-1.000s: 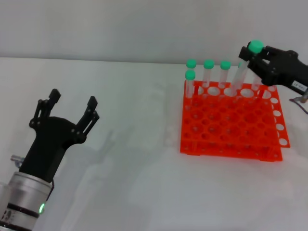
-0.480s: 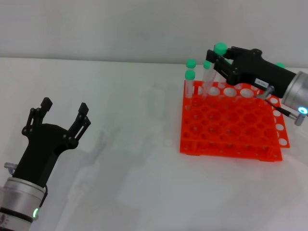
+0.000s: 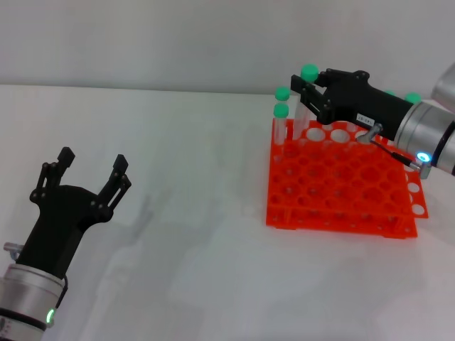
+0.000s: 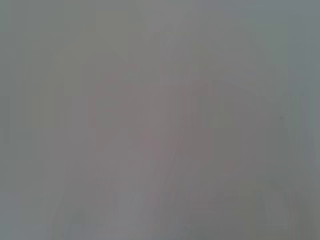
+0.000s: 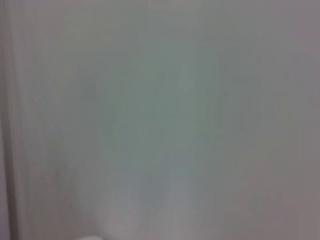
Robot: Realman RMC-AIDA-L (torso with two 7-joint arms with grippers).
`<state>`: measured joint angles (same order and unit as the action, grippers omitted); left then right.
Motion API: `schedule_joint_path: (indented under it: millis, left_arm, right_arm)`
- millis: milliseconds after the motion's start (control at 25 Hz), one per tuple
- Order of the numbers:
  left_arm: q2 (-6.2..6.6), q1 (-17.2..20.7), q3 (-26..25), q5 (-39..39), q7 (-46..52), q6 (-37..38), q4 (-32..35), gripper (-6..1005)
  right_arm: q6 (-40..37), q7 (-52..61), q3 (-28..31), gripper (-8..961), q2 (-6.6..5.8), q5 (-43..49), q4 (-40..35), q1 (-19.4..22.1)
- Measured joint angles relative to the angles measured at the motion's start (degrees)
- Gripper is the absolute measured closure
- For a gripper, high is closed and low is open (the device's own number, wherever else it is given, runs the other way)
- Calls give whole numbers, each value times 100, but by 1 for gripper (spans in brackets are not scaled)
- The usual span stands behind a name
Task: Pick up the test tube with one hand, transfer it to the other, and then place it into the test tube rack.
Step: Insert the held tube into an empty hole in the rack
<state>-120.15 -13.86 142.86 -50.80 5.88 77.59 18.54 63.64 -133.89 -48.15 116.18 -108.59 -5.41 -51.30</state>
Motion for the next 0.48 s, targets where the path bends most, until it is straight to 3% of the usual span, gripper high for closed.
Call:
schedule_joint_path:
  millis: [480]
  left_arm:
    - [9,-82,-21,-18,1,-139,-17,106]
  right_arm:
    - [-373,-272,53,719,0,-61,261,-107]
